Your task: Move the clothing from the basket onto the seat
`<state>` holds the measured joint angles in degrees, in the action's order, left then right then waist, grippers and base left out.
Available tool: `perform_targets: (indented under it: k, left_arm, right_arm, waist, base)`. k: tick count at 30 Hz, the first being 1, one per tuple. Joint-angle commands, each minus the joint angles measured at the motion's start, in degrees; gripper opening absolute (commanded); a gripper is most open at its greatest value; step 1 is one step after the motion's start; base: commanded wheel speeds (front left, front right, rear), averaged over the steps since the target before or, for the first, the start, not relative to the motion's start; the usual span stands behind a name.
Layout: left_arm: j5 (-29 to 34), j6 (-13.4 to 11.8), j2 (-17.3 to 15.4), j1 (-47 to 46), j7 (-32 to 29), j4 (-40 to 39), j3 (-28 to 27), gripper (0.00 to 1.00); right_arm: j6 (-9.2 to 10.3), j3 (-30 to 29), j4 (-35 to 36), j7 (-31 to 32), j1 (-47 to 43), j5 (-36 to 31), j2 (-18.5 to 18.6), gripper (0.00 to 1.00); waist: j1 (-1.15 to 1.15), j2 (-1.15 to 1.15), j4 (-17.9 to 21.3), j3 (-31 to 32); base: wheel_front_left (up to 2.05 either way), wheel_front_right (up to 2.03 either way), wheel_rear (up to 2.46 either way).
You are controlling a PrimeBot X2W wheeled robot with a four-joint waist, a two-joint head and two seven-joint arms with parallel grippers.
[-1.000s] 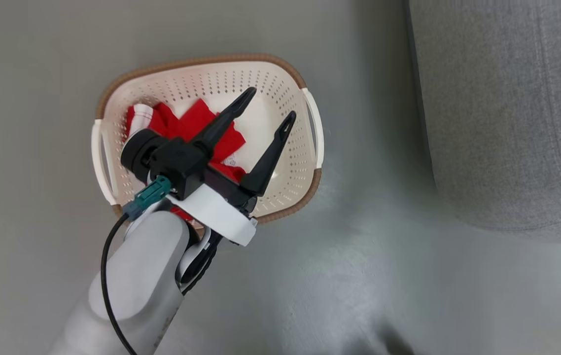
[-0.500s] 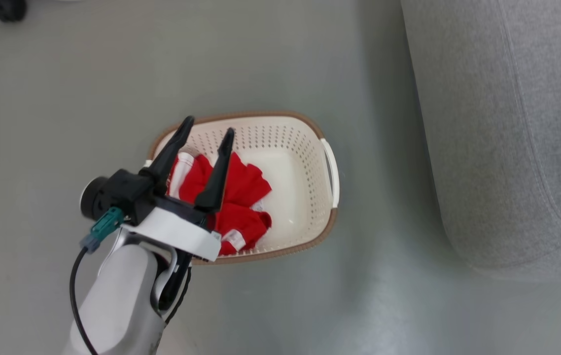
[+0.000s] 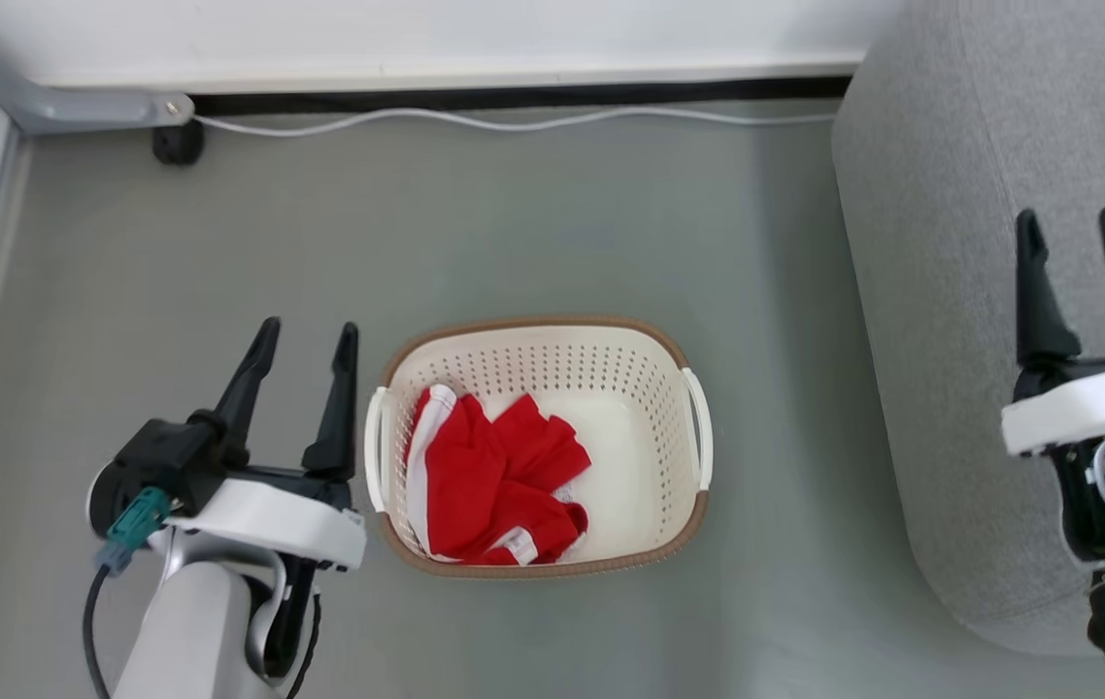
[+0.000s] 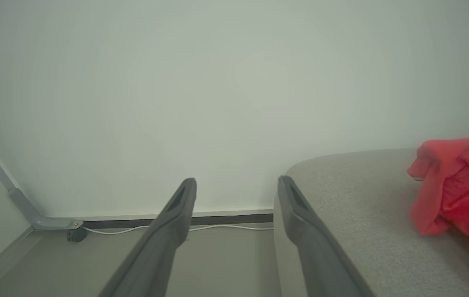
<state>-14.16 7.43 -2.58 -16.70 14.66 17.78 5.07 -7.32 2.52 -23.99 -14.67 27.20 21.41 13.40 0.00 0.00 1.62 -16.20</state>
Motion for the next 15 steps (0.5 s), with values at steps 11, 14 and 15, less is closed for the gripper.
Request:
perform_targets:
  k: [11,14,15]
  left_arm:
    - [2.01,-0.81,-0.33,4.65,0.34,-1.73,-5.25,1.0]
    - [1.61,-1.21,-0.32,6.16,0.34,-1.73,-5.35,1.0]
    - [1.59,-1.36,-0.32,6.69,0.34,-1.71,-5.48,1.0]
  right_arm:
    - [-0.17,3.93,4.87,-0.33,-7.95,-2.16,-1.08,1.0]
    - [-0.17,3.81,5.04,-0.33,-9.94,-2.63,-2.08,1.0]
    - [-0.17,3.75,4.97,-0.33,-10.56,-2.78,-2.42,1.0]
  waist:
    - [0.0,0.0,-2.26,5.04]
    - [0.0,0.0,-2.43,6.69]
    - [0.0,0.0,-2.44,7.25]
  base:
    - [0.0,0.0,0.0]
    - [0.0,0.0,0.0]
    - [0.0,0.0,0.0]
